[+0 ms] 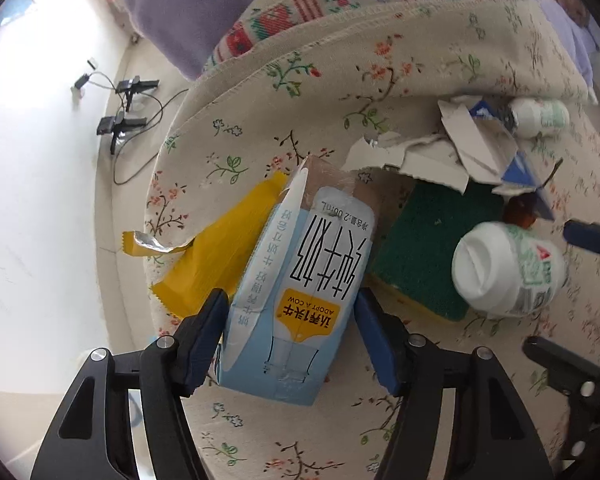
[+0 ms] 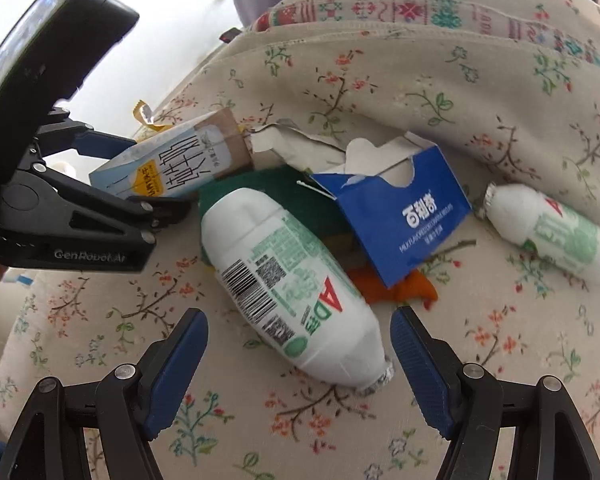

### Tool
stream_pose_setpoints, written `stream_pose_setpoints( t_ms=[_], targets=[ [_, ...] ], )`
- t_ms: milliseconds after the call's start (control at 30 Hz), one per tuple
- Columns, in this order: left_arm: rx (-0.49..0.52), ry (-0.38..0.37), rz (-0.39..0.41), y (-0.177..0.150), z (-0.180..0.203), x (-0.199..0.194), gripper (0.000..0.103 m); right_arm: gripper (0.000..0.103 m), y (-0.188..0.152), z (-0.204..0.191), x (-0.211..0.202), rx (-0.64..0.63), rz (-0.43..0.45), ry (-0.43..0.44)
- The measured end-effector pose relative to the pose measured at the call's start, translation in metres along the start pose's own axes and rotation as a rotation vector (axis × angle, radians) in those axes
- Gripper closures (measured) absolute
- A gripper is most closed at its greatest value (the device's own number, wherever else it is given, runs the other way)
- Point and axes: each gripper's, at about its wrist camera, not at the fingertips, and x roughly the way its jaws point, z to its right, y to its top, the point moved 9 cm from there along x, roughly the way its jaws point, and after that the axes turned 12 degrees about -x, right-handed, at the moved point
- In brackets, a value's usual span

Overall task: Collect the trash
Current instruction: 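Grasp the milk carton with the left tool while the right tool grasps the white bottle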

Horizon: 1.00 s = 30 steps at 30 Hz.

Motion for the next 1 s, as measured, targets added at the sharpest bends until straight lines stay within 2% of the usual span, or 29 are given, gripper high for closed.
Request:
stream_pose_setpoints(
  t_ms=[100,333,500,533,600,667,700,833,1000],
  targets=[
    [-0.055,-0.061,-0.019,0.003,-0.002,-0.001,0.036,0.023,-0.002,0.002,0.003,-0.028,-0.021,-0.027],
    [-0.144,-0.161,-0.051,-0.001,0.006,-0.012,0.037,0.023,0.004,-0.003,0.008,-0.062,-0.033,-0.027],
    [-0.216,-0.242,-0.064,-0.008,0.006,-0.025,0.037,0.024,0.016,-0.013,0.025,-0.147,-0.062,-0.061],
    [-0.219,-0.248,-0.062,-0.01,0.006,-0.027,0.037,0.026,0.016,-0.014,0.03,-0.159,-0.076,-0.07],
    [-0.227,-0.257,-0.062,-0.012,0.004,-0.03,0.037,0.042,0.014,-0.011,0.039,-0.166,-0.106,-0.079],
    [-0.241,-0.275,-0.06,-0.015,0.002,-0.035,0.037,0.048,0.01,-0.009,0.039,-0.15,-0.111,-0.085],
    [-0.25,-0.289,-0.057,-0.016,0.001,-0.039,0.037,0.054,0.009,-0.008,0.034,-0.132,-0.097,-0.083],
    [-0.276,-0.324,-0.041,-0.018,-0.005,-0.049,0.037,0.059,0.013,-0.002,0.005,0.033,0.0,-0.006],
    [-0.315,-0.356,-0.028,-0.02,-0.013,-0.061,0.037,0.064,0.017,0.001,-0.005,0.127,0.03,0.053]
  ],
)
